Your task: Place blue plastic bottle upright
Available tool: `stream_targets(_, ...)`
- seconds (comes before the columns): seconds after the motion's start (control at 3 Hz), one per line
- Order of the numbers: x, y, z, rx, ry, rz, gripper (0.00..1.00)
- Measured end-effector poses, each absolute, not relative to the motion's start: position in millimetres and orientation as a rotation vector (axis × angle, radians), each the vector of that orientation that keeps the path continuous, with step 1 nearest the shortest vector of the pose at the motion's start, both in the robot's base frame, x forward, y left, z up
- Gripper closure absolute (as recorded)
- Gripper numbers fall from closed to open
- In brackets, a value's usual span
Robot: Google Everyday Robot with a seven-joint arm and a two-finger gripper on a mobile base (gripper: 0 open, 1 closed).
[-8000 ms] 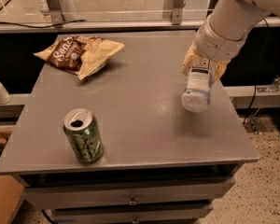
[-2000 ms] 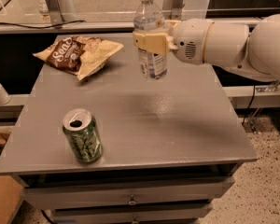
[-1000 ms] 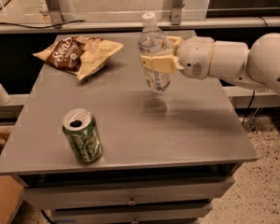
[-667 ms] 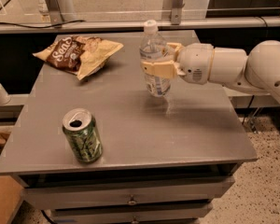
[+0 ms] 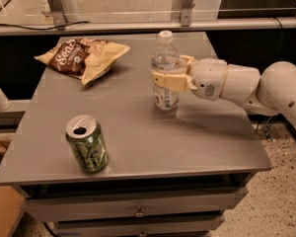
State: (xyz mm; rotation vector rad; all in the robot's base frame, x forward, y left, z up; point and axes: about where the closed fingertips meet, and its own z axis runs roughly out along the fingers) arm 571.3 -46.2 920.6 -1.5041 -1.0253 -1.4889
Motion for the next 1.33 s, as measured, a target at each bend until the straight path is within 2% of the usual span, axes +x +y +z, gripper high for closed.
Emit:
stream_targets(0.33, 570.8, -50.6, 917.0, -1.517, -0.972, -1.512, 0.82)
stream_targets(1.33, 569.3, -58.8, 912.4, -1.565, -0.941, -1.542, 0.12)
